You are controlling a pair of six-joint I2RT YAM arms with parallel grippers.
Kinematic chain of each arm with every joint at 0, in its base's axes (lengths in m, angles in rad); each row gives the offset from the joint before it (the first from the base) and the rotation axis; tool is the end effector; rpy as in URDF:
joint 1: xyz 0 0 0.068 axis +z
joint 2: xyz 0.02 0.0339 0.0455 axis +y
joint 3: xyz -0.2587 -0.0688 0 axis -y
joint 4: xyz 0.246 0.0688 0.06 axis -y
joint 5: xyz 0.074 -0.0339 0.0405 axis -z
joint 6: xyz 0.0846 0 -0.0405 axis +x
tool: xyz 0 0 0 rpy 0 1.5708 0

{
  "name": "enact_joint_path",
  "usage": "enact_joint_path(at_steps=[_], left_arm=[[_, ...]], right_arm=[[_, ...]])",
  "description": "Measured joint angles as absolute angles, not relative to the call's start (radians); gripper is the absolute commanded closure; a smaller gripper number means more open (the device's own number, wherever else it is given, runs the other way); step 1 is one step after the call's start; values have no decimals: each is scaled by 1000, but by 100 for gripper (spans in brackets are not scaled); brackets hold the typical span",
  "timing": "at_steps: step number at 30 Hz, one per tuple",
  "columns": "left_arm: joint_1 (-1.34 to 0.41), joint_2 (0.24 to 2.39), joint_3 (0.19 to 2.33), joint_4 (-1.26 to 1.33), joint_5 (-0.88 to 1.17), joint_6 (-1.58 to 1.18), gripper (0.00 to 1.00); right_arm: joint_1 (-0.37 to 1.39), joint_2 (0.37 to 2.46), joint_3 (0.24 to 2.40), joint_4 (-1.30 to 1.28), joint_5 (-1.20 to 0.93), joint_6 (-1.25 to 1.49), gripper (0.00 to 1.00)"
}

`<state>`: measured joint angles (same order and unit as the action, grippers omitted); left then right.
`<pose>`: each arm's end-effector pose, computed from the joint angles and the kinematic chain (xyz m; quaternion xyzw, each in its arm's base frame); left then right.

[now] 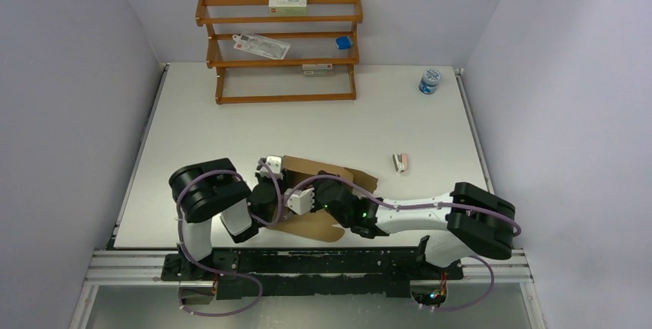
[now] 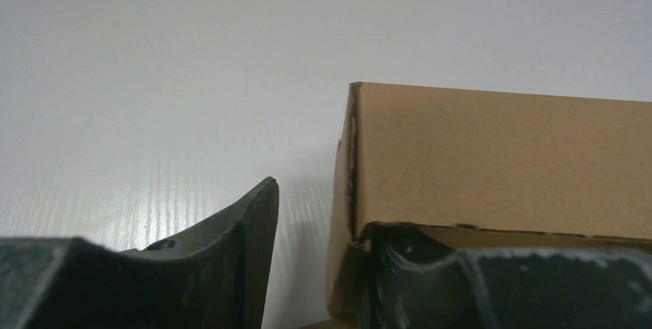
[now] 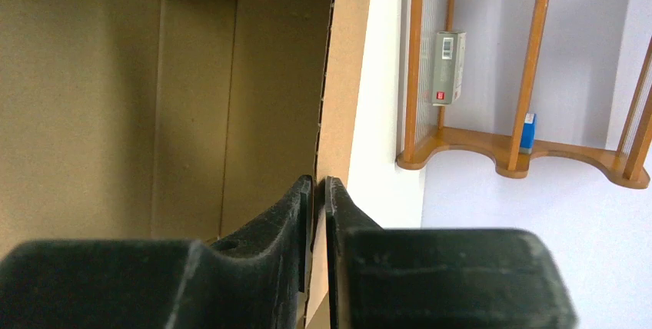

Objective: Fold the paper box

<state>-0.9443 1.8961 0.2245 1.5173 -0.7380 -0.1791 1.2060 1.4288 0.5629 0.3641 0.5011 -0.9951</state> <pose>0.2059 -0.1874 0.0869 0.0468 0.7448 -0.0913 0.6594 0.1516 0.2830 0.1498 -0.6859 0.4903 -0.1602 0.5132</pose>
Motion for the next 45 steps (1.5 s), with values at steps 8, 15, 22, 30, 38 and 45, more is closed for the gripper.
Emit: enact_joint_path(at_steps=[8,15,22,30,38,45], left_arm=[[-944,1819,159,1517,-701,-168,43],[-944,1751,84,1518,-657,-173,33],[-959,1655,20,1517,-629,-189,29],[-979,1334,8,1409,-615,-239,29],[-982,820,28,892,-599,-372,13],[-943,751,168,552,-575,-459,11]], right_arm=[[1206,1391,529,397,501,-961,68],[1206,1372,524,424,505,-925,59],[1206,1359,515,428,504,-883,53],[1206,1277,518,397,482,-775,47],[1205,1152,555,332,496,-566,38],[1183,1104,633,183,607,-217,29]])
